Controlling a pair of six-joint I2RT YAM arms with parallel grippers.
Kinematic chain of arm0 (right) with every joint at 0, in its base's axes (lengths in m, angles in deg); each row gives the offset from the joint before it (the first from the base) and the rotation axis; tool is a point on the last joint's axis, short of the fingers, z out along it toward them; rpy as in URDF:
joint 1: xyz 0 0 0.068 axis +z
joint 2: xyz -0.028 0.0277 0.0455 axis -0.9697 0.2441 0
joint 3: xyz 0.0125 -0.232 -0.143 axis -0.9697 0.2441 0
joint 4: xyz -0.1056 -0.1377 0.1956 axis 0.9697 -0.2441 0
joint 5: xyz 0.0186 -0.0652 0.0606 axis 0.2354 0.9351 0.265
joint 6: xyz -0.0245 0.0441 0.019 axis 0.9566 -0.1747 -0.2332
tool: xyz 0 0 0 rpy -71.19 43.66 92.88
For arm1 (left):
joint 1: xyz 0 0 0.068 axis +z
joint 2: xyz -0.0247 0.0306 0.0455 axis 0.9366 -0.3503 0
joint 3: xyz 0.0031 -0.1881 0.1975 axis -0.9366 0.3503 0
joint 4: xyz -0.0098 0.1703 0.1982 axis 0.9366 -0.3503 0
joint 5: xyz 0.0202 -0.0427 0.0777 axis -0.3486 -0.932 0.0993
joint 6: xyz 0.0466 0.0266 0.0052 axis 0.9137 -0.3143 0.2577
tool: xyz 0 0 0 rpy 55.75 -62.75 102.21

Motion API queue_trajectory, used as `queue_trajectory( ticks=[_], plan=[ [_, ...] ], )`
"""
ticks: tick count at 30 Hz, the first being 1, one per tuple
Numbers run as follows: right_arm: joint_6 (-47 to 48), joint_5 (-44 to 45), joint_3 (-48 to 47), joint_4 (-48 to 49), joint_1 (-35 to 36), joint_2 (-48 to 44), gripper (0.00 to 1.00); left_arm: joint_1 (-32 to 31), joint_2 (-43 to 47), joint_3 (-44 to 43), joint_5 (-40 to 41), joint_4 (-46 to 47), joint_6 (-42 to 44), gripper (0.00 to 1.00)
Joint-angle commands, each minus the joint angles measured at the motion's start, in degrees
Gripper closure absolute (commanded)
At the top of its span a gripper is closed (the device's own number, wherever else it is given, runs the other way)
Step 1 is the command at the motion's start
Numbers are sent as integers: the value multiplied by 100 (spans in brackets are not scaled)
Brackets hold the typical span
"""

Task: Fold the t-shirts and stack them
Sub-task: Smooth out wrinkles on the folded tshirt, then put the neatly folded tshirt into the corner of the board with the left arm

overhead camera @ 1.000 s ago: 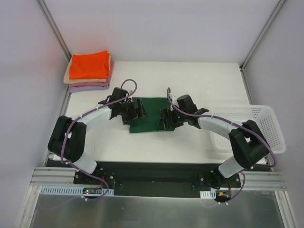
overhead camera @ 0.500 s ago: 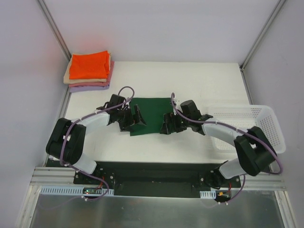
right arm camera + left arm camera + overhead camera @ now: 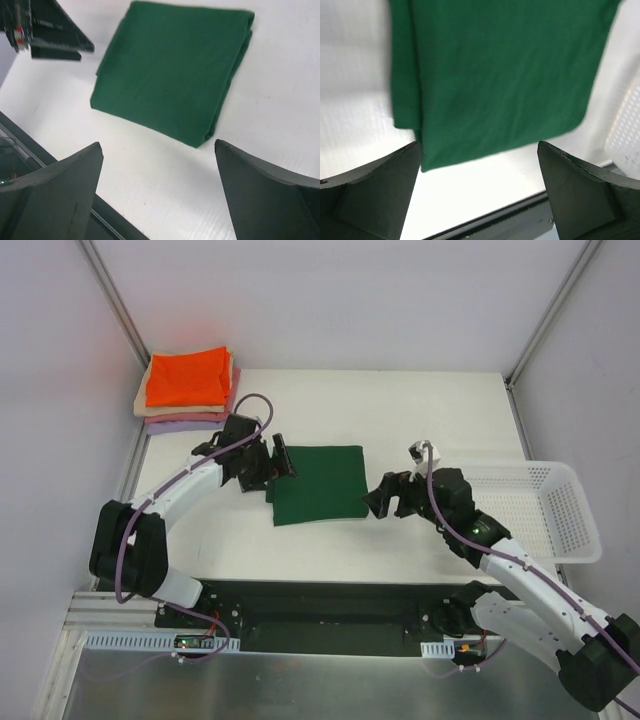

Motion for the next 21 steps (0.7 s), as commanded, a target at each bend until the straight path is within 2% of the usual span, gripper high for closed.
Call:
queue_trajectory(
  ticks=[1, 3, 6, 9, 13, 16, 18, 21],
  plan=[
    [-27, -17, 171, -222, -2, -13, 4, 159, -695, -512, 743, -545, -79, 1],
    [34, -27, 206, -257, -11, -31, 4, 168, -1090, -697, 919, -545, -71, 1],
    [122, 61, 207, -406, -11, -118, 4, 177, -1600, -1014, 701, -562, -71, 1],
    [201, 131, 277, -424, -2, -285, 4, 160, -2031, -1251, 612, -554, -97, 9],
    [157, 841, 461, -424, -11, -601, 4, 124, -2322, -1314, 525, -562, -132, 16],
    [236, 1089, 558, -442, -2, -821, 4, -68, -2393, -1261, 778, -554, -211, 18],
    [219, 1212, 628, -415, -11, -900, 4, -200, -2594, -1322, 806, -562, -246, 27],
    [140, 1581, 734, -389, -11, -936, 4, -367, -2876, -1384, 998, -597, -413, 31]
  ],
)
